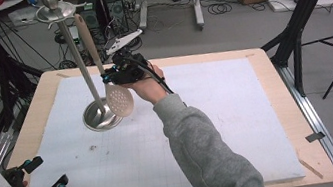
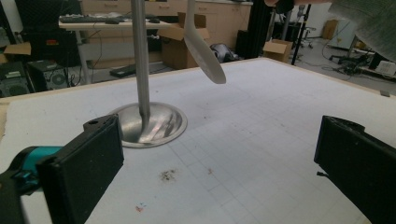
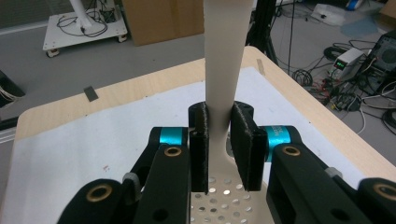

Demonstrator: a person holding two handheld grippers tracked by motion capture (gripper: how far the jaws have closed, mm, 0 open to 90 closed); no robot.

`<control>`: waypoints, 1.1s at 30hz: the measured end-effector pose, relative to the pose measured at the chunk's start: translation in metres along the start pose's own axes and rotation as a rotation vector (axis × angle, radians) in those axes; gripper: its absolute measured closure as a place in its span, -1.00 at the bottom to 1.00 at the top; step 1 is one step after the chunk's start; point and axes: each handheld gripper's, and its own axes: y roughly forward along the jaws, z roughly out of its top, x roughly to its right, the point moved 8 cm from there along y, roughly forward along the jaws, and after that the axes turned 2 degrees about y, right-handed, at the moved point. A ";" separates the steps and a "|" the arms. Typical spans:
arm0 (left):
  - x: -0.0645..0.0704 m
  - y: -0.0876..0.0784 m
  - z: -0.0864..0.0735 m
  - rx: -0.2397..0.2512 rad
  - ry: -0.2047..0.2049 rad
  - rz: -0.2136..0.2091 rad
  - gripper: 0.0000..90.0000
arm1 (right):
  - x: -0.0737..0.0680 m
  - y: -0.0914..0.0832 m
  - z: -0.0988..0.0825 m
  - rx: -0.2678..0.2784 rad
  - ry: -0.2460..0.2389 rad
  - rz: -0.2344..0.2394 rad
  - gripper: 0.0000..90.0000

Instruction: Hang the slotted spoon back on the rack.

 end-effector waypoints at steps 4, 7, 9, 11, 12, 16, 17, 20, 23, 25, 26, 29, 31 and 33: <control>-0.001 -0.001 0.000 -0.001 -0.001 0.004 -0.96 | 0.000 -0.001 0.001 0.018 0.004 0.004 0.50; -0.002 -0.001 0.000 0.000 -0.001 0.005 -0.96 | -0.001 -0.008 0.003 0.031 0.003 0.003 0.35; -0.002 0.000 0.000 -0.001 0.000 0.004 -0.96 | -0.001 -0.015 0.002 0.042 0.001 -0.005 0.10; -0.002 0.001 0.000 0.002 0.000 0.003 -0.96 | -0.002 -0.018 0.001 0.045 0.003 -0.002 0.00; -0.003 0.003 0.001 0.005 0.000 0.002 -0.96 | -0.002 -0.023 -0.003 0.050 -0.004 -0.001 -0.19; -0.004 0.006 0.002 0.005 0.001 0.000 -0.96 | 0.001 -0.030 -0.011 0.053 0.000 -0.013 -0.38; -0.005 0.007 0.002 0.005 0.000 -0.001 -0.96 | 0.003 -0.033 -0.014 0.060 0.004 -0.017 -0.44; -0.006 0.010 0.003 0.011 -0.005 -0.003 -0.96 | 0.007 -0.042 -0.023 0.061 0.021 -0.008 -0.59; -0.010 0.013 0.005 0.013 -0.003 -0.006 -0.96 | 0.010 -0.054 -0.035 0.063 0.028 -0.005 -0.66; -0.012 0.017 0.006 0.017 -0.004 -0.006 -0.96 | 0.013 -0.058 -0.040 0.060 0.036 -0.007 -0.67; -0.012 0.017 0.006 0.017 -0.004 -0.006 -0.96 | 0.013 -0.058 -0.040 0.060 0.036 -0.007 -0.67; -0.013 0.021 0.008 0.019 -0.006 -0.012 -0.96 | 0.017 -0.066 -0.049 0.066 0.044 -0.012 -0.67; -0.013 0.024 0.008 0.022 -0.007 -0.019 -0.96 | 0.020 -0.072 -0.057 0.060 0.054 -0.019 -0.67; -0.014 0.029 0.008 0.018 -0.006 -0.024 -0.96 | 0.023 -0.080 -0.068 0.058 0.057 -0.031 -0.67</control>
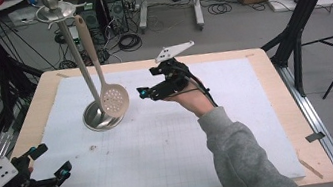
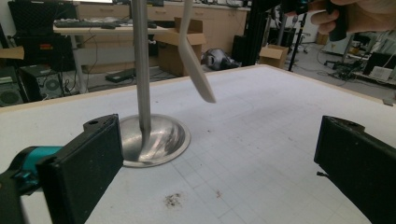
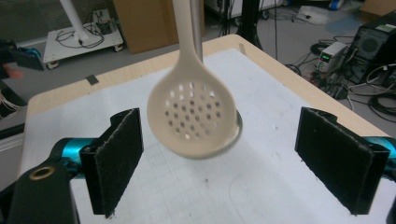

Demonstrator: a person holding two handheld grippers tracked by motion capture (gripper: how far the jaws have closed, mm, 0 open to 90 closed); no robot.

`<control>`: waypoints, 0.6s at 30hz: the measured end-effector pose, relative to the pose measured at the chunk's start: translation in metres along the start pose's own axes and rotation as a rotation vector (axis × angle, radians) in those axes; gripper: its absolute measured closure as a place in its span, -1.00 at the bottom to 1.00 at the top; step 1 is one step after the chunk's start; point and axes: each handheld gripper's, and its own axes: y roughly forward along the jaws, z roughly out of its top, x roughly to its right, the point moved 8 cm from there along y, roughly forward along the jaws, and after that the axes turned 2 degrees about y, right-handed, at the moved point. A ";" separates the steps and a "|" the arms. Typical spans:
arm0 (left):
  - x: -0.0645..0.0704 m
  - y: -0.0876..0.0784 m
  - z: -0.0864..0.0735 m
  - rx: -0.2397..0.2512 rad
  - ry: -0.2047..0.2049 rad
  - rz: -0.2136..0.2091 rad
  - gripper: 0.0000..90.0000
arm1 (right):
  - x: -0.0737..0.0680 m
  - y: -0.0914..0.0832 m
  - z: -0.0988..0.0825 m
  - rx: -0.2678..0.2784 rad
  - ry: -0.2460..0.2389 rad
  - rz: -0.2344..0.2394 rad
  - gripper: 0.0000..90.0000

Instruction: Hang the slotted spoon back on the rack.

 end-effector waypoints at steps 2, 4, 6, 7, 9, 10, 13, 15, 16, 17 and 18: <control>0.000 0.003 0.000 0.001 -0.001 -0.005 -0.96 | 0.002 -0.006 -0.006 0.004 0.007 -0.007 -0.67; -0.001 0.004 0.001 0.002 -0.001 -0.007 -0.96 | 0.003 -0.009 -0.009 0.005 0.011 -0.008 -0.67; -0.002 0.008 0.001 0.005 -0.004 -0.009 -0.96 | 0.007 -0.020 -0.017 0.016 0.001 -0.024 -0.67; -0.002 0.008 0.001 0.005 -0.004 -0.009 -0.96 | 0.007 -0.020 -0.017 0.016 0.001 -0.024 -0.67; -0.004 0.010 0.001 0.007 -0.008 -0.009 -0.96 | 0.009 -0.029 -0.024 0.018 -0.005 -0.031 -0.67; -0.005 0.010 0.002 0.007 -0.009 -0.009 -0.96 | 0.009 -0.029 -0.024 0.018 -0.005 -0.031 -0.67; -0.007 0.013 0.002 0.010 -0.015 -0.008 -0.96 | 0.012 -0.040 -0.030 0.036 -0.010 -0.040 -0.67; -0.008 0.015 0.002 0.011 -0.017 -0.008 -0.96 | 0.015 -0.047 -0.035 0.045 -0.011 -0.044 -0.67; -0.008 0.016 0.002 0.011 -0.017 -0.010 -0.96 | 0.017 -0.054 -0.040 0.053 -0.003 -0.051 -0.67; -0.008 0.016 0.002 0.010 -0.016 -0.012 -0.96 | 0.017 -0.054 -0.040 0.053 -0.003 -0.051 -0.67; -0.008 0.017 0.002 0.010 -0.018 -0.013 -0.96 | 0.020 -0.060 -0.044 0.061 0.001 -0.057 -0.67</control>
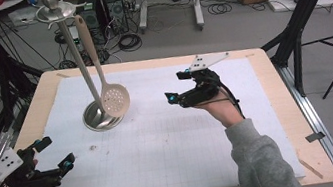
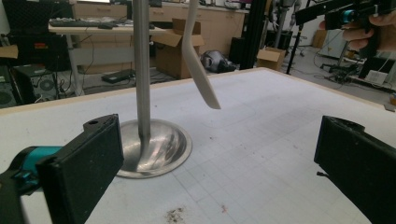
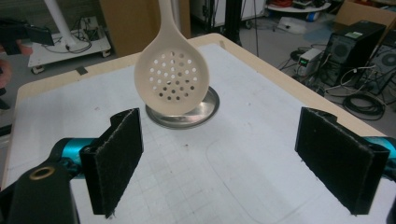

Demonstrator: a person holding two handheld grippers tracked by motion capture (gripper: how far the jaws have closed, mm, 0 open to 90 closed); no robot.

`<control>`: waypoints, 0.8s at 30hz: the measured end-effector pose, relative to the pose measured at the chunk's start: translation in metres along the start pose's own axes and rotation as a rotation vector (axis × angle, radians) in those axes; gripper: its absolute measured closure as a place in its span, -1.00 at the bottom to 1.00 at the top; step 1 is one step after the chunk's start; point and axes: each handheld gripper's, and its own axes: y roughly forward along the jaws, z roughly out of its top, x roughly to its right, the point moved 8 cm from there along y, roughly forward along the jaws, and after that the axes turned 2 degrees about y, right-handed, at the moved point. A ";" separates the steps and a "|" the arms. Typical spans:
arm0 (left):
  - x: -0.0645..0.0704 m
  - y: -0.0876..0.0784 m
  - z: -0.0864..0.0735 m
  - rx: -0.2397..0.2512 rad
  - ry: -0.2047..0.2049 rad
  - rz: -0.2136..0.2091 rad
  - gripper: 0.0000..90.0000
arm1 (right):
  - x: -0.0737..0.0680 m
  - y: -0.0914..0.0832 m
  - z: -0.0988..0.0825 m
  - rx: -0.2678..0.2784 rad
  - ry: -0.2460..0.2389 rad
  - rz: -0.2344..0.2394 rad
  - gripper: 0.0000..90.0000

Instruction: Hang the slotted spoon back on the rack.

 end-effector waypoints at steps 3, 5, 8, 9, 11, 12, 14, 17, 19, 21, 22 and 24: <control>0.000 0.003 0.000 -0.002 -0.002 -0.004 -0.96 | 0.004 -0.007 -0.005 0.007 0.012 -0.009 -0.67; 0.000 0.006 0.000 -0.003 -0.001 -0.009 -0.96 | 0.009 -0.016 -0.013 0.010 0.026 -0.019 -0.68; 0.001 0.008 -0.001 -0.005 0.000 -0.012 -0.96 | 0.011 -0.021 -0.017 0.016 0.030 -0.024 -0.68; 0.001 0.009 -0.001 -0.007 0.001 -0.014 -0.96 | 0.012 -0.024 -0.020 0.020 0.033 -0.028 -0.68; 0.001 0.012 -0.002 -0.011 0.002 -0.018 -0.96 | 0.014 -0.029 -0.025 0.024 0.041 -0.029 -0.68; 0.001 0.013 -0.002 -0.010 0.001 -0.019 -0.96 | 0.015 -0.032 -0.028 0.029 0.043 -0.032 -0.68; 0.002 0.015 -0.002 -0.013 0.003 -0.021 -0.96 | 0.018 -0.040 -0.036 0.035 0.052 -0.037 -0.68; 0.002 0.017 -0.002 -0.014 0.005 -0.025 -0.96 | 0.019 -0.044 -0.041 0.036 0.054 -0.044 -0.68; 0.003 0.019 -0.002 -0.015 0.002 -0.027 -0.96 | 0.020 -0.050 -0.046 0.043 0.056 -0.048 -0.68; 0.003 0.020 -0.002 -0.017 0.003 -0.030 -0.96 | 0.021 -0.054 -0.051 0.044 0.064 -0.056 -0.68; 0.003 0.022 -0.002 -0.018 0.001 -0.030 -0.96 | 0.022 -0.056 -0.053 0.045 0.068 -0.061 -0.68; 0.003 0.023 -0.002 -0.019 0.003 -0.033 -0.96 | 0.023 -0.061 -0.058 0.055 0.074 -0.059 -0.68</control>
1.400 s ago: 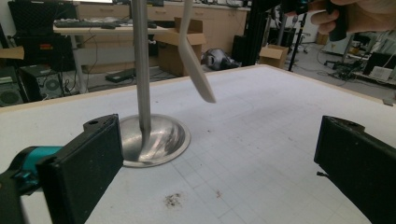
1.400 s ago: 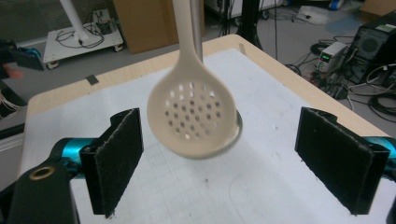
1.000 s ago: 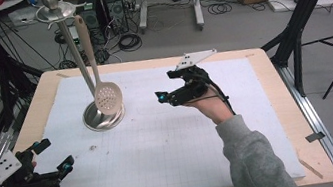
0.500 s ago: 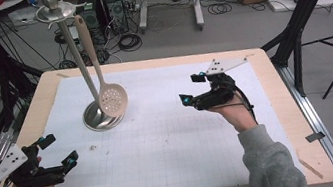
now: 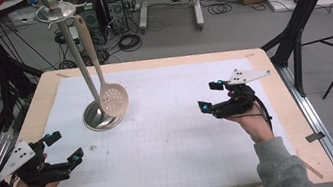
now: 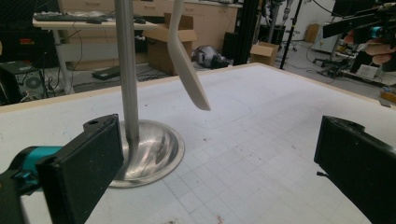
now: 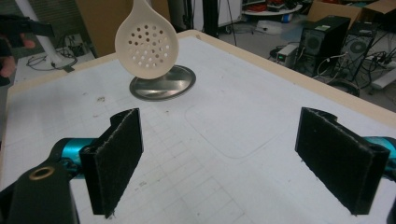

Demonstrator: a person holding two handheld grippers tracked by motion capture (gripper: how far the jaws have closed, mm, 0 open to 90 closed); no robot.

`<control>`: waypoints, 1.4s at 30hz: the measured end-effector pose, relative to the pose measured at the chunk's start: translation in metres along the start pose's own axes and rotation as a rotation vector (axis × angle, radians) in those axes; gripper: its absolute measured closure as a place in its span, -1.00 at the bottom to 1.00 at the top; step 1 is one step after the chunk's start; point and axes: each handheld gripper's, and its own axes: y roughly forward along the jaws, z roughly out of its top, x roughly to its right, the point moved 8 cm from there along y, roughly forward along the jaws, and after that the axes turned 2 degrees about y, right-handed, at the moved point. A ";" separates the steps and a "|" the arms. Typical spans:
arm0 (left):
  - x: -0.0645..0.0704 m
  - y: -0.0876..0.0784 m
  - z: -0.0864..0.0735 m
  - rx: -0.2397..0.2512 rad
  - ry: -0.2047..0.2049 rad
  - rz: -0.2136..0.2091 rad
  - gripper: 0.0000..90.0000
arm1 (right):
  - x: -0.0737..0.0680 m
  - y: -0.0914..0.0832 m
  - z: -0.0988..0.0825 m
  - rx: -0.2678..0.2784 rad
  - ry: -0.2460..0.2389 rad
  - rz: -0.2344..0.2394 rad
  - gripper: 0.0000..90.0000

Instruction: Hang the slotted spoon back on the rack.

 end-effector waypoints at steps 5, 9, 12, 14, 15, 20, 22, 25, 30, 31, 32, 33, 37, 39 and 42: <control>0.000 0.003 0.000 -0.004 0.001 -0.005 -0.96 | 0.007 -0.011 -0.013 0.008 0.016 -0.017 -0.68; 0.001 0.005 -0.001 -0.006 0.002 -0.008 -0.96 | 0.013 -0.019 -0.022 0.015 0.037 -0.032 -0.68; 0.001 0.007 -0.002 -0.010 0.002 -0.009 -0.96 | 0.015 -0.022 -0.026 0.012 0.034 -0.049 -0.69; 0.001 0.008 -0.003 -0.014 0.005 -0.009 -0.96 | 0.017 -0.026 -0.029 0.021 0.036 -0.055 -0.69; 0.001 0.008 -0.003 -0.015 0.004 -0.010 -0.96 | 0.018 -0.028 -0.030 0.022 0.036 -0.061 -0.69; 0.001 0.009 -0.003 -0.014 0.005 -0.008 -0.96 | 0.023 -0.036 -0.040 0.032 0.052 -0.077 -0.69; 0.001 0.009 -0.003 -0.014 0.005 -0.007 -0.96 | 0.026 -0.040 -0.047 0.034 0.056 -0.089 -0.69; 0.001 0.009 -0.004 -0.017 0.006 -0.006 -0.96 | 0.027 -0.041 -0.052 0.034 0.066 -0.091 -0.69; 0.001 0.010 -0.005 -0.020 0.006 -0.005 -0.96 | 0.031 -0.044 -0.063 0.036 0.075 -0.110 -0.69; 0.001 0.010 -0.005 -0.018 0.004 -0.003 -0.96 | 0.031 -0.044 -0.063 0.036 0.075 -0.110 -0.69; 0.001 0.010 -0.005 -0.020 0.004 -0.005 -0.96 | 0.031 -0.048 -0.065 0.040 0.082 -0.117 -0.69; 0.000 0.010 -0.005 -0.020 0.005 -0.004 -0.96 | 0.031 -0.048 -0.065 0.040 0.082 -0.117 -0.69; 0.000 0.009 -0.006 -0.021 0.004 -0.001 -0.96 | 0.034 -0.053 -0.070 0.053 0.087 -0.130 -0.69; 0.000 0.009 -0.006 -0.020 0.004 0.002 -0.96 | 0.034 -0.056 -0.073 0.056 0.096 -0.129 -0.69; 0.000 0.009 -0.006 -0.019 0.005 0.003 -0.96 | 0.036 -0.061 -0.078 0.070 0.103 -0.137 -0.70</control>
